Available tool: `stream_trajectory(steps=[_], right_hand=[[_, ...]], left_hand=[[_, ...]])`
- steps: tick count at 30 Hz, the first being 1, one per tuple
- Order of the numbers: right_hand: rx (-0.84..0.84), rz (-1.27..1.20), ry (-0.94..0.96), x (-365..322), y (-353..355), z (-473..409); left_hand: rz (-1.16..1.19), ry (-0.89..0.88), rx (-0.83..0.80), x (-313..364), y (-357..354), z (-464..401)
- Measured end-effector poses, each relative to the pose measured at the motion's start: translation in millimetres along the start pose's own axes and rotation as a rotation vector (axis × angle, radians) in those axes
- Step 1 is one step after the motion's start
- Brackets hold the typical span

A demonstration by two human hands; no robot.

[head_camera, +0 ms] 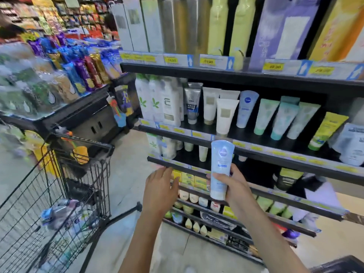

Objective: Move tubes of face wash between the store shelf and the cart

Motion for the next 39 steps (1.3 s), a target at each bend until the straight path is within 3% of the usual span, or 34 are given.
stream_trajectory(steps=[12,19,26,30,34,39], right_hand=[[0.008,-0.087,0.085,-13,-46,-118],[0.129,-0.042,0.096,-13,-51,-136],[0.349,-0.011,0.156,-19,-38,-112],[0.44,0.003,0.204,-28,-24,-100],[0.508,0.042,0.28,-53,-7,-92],[0.604,0.214,0.338,-90,22,-96]], left_hand=[[-0.059,-0.216,0.081,-46,38,-158],[-0.052,-0.377,0.073,-45,33,-215],[-0.034,-0.616,-0.022,6,9,-228],[-0.088,-0.639,-0.176,29,-9,-234],[-0.204,-0.666,-0.147,36,-20,-232],[-0.176,-0.665,-0.133,45,-29,-230]])
Point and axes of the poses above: each hand's wrist, its own z-axis away from the middle knuckle, its own y-axis out of the back of the hand, x = y × z, the point moved 2 cm from there along -z, towards the middle knuckle, and after that the axes turned 11 degrees about -x, right-handed, at the moved point
